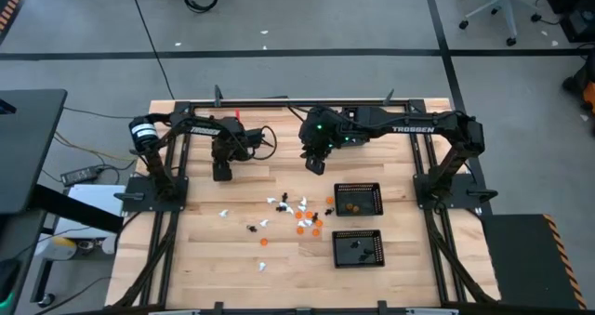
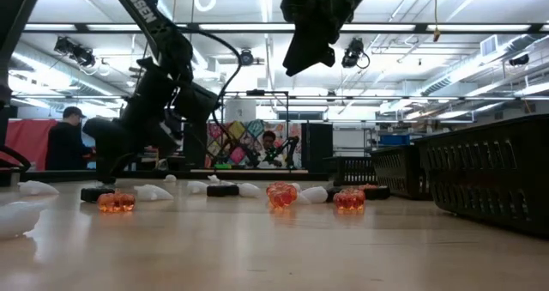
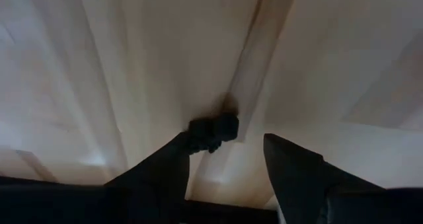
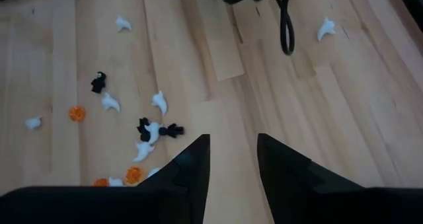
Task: Sort Halloween decoration
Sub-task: Put the black skeleton toy into the bottom black bin
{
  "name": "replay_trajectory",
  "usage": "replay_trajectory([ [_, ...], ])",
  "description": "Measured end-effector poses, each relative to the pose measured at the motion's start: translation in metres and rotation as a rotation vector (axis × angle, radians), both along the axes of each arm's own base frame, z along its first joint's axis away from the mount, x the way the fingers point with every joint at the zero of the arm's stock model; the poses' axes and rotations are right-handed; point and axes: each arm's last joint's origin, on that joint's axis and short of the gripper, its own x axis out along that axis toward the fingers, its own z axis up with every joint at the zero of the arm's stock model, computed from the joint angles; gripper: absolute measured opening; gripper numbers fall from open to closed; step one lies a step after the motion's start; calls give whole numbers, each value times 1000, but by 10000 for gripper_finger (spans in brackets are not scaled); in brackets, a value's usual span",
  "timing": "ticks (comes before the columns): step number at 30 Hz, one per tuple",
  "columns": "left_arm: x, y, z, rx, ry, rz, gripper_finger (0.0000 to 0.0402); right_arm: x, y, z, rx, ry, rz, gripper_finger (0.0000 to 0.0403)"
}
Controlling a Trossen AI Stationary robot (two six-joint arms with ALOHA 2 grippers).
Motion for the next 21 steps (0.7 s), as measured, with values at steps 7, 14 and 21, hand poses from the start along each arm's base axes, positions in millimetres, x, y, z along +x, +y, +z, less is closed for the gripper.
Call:
replay_trajectory([
  [7, 2, 1, -15, -20, 70, -26, 172, 0, 0, 0, 0, -3, 1, 130],
  [14, 4, -5, -19, -8, 98, -43, 73, 0, 0, 0, 5, -3, 5, 130],
  [21, 6, -11, -17, 27, 97, -4, 15, -2, -3, 1, -3, 2, 2, 130],
])
